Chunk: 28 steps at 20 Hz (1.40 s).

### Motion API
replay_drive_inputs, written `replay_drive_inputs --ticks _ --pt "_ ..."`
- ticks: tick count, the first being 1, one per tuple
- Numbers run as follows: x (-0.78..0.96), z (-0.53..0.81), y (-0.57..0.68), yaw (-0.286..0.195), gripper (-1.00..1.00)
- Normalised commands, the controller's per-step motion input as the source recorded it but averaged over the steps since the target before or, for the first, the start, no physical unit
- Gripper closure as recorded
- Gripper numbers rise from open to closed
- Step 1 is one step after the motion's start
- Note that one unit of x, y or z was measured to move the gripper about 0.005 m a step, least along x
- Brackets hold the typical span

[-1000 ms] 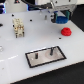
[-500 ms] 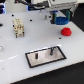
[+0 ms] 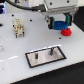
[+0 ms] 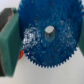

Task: Insert the blue gear onto the right peg, followed by the red gear

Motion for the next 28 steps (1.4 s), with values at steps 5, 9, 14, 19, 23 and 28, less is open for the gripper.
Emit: replay_drive_inputs --ticks 5,9,14,19,23,28 --pt "0.80 0.16 -0.24 0.000 1.00" --pt "0.76 0.10 -0.25 0.000 1.00" --pt "0.64 0.02 -0.22 0.000 1.00" --pt "0.47 0.00 -0.22 0.000 1.00" --pt "0.35 -0.02 -0.18 0.000 1.00" --pt "0.21 -0.05 -0.14 0.000 1.00"
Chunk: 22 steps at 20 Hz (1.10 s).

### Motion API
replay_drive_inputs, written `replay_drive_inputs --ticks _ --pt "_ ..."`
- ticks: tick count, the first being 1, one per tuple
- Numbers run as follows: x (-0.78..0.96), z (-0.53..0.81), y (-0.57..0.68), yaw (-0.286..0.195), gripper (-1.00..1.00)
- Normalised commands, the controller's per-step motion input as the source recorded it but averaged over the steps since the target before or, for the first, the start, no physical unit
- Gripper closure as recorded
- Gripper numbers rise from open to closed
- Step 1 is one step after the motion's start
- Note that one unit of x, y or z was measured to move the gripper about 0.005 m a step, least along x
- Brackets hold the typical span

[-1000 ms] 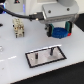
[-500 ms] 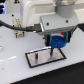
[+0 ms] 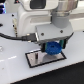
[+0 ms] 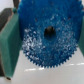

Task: Insert the blue gear onto the right peg, followed by the red gear

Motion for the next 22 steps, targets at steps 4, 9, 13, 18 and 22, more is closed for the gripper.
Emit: replay_drive_inputs --ticks 4,9,13,18,22 --pt "0.10 0.07 0.03 0.000 1.00" --pt "0.22 0.04 0.04 0.000 1.00" --pt "0.21 -0.04 0.01 0.000 1.00" --pt "0.18 -0.11 0.04 0.000 1.00" --pt "0.12 -0.10 0.02 0.000 1.00"
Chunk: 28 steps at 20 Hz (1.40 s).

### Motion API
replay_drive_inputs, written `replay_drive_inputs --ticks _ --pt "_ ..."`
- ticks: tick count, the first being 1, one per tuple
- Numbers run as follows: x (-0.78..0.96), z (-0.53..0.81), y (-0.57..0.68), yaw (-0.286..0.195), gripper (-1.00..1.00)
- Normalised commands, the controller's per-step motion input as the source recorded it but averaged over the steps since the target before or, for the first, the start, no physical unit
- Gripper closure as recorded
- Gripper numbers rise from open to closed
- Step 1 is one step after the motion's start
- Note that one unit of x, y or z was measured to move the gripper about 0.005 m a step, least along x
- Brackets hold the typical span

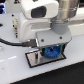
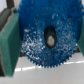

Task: Insert the blue gear onto the right peg, followed by the red gear

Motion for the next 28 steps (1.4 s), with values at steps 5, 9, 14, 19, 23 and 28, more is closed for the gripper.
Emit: replay_drive_inputs --ticks 5,9,14,19,23,28 --pt "0.12 -0.08 0.04 0.000 1.00" --pt "0.05 0.01 0.08 0.000 1.00" --pt "0.04 0.03 0.08 0.000 1.00" --pt "0.03 0.20 0.12 0.000 -1.00" --pt "-0.17 0.56 0.13 0.000 -1.00" --pt "-0.39 0.41 0.18 0.000 -1.00"
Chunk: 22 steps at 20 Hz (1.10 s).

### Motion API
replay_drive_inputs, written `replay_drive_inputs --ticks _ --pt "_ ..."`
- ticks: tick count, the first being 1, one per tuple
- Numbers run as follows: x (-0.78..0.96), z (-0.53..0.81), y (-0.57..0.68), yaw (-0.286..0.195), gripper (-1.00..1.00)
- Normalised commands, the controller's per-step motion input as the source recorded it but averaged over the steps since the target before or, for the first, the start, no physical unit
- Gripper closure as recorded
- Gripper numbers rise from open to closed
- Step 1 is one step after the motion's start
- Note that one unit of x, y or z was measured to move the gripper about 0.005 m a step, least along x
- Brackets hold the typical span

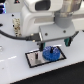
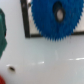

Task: Insert the blue gear onto the right peg, followed by the red gear

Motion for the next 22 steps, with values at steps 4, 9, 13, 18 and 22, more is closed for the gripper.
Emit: replay_drive_inputs --ticks 4,9,13,18,22 --pt "-0.50 0.12 0.32 0.000 -1.00" --pt "-0.57 0.03 0.43 0.000 -1.00" --pt "-0.59 0.01 0.48 0.000 -1.00" --pt "-0.53 -0.01 0.46 0.000 -1.00" --pt "-0.40 -0.03 0.49 0.000 -1.00"
